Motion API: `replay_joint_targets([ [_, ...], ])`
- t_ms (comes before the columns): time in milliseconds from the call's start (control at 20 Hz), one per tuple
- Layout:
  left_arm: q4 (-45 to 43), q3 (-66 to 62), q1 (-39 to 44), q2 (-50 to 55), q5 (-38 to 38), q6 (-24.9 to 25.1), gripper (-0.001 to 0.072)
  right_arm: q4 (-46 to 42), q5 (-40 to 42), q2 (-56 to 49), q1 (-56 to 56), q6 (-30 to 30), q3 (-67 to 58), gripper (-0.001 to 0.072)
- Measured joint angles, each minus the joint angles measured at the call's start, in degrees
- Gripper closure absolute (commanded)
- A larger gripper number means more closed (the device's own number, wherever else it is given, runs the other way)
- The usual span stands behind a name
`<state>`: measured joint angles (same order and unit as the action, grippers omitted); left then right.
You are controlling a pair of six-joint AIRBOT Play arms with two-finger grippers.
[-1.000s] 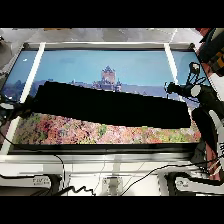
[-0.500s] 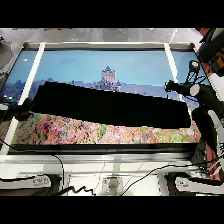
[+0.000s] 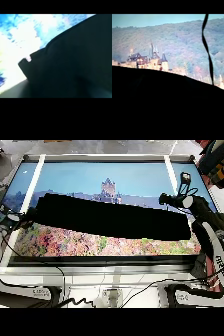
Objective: Fold the clothes and pants, and hang the long-sleeved shirts on hangers.
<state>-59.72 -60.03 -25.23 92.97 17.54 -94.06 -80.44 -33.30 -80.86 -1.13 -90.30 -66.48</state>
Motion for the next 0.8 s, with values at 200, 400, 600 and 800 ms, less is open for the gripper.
replay_joint_targets([
  [200,-0.02,-6.4,1.73,0.92,-3.5,0.26,0.0695,0.2,3.72,-0.07,6.51,-0.04,0.0,0.0696],
  [400,-4.98,-13.14,2.23,-1.51,2.4,1.01,0.0696,0.7,12.2,-0.87,13.66,-2.51,-0.44,0.0697],
  [600,-8.39,-15.47,2.89,-8.15,15.37,8.15,0.0695,2.12,14.58,-3.98,20.44,-7.87,-3.96,0.0697],
  [800,-7.85,-16.11,4.98,-16.5,27.82,13.6,0.0695,6.62,12.85,-9.35,27.39,-10.01,-11.52,0.0697],
])
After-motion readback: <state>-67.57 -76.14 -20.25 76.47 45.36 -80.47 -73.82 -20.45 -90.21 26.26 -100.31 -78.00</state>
